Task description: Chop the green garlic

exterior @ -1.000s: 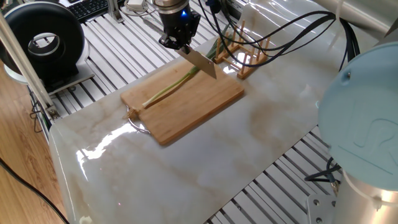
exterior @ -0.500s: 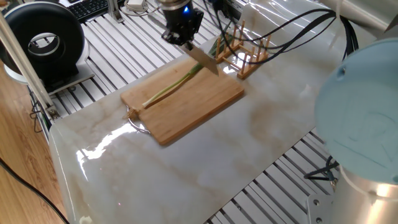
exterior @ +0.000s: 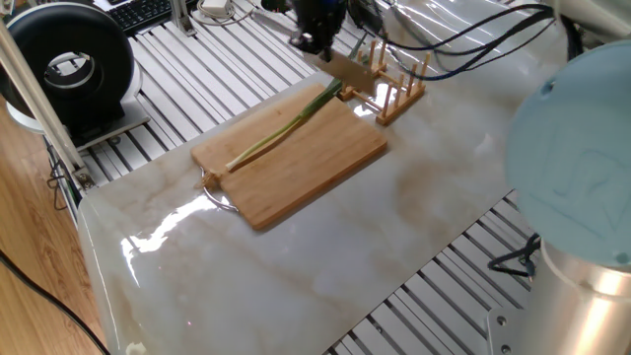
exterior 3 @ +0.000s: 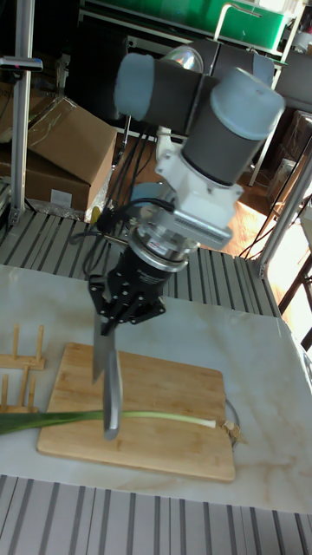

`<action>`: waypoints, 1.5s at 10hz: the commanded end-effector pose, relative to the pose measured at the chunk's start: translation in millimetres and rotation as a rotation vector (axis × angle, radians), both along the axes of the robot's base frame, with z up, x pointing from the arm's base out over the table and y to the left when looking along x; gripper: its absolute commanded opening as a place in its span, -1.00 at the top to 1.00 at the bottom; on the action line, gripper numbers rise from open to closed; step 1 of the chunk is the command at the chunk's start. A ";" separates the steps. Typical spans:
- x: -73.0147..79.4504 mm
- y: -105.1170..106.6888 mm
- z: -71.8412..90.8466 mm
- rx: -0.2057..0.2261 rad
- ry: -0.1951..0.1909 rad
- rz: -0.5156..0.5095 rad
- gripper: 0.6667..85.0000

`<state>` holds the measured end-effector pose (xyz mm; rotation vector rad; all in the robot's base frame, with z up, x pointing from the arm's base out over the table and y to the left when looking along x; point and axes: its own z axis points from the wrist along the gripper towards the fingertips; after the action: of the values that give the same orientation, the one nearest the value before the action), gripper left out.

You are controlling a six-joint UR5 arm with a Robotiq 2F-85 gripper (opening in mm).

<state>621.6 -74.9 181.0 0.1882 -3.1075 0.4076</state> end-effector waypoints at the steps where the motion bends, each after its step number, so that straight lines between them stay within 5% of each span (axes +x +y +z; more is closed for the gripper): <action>1: -6.3 -36.4 1.5 -0.007 0.006 0.049 0.98; 3: -11.3 -21.8 0.3 0.032 0.010 -0.014 0.98; 6: -10.9 -28.4 1.9 0.008 -0.027 -0.150 0.98; 12: 5.9 -66.7 -5.7 0.024 -0.064 -0.045 0.98; 15: 7.9 -79.2 1.7 -0.020 -0.065 -0.013 0.98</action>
<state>626.9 -145.5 178.9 0.1280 -3.1606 0.4327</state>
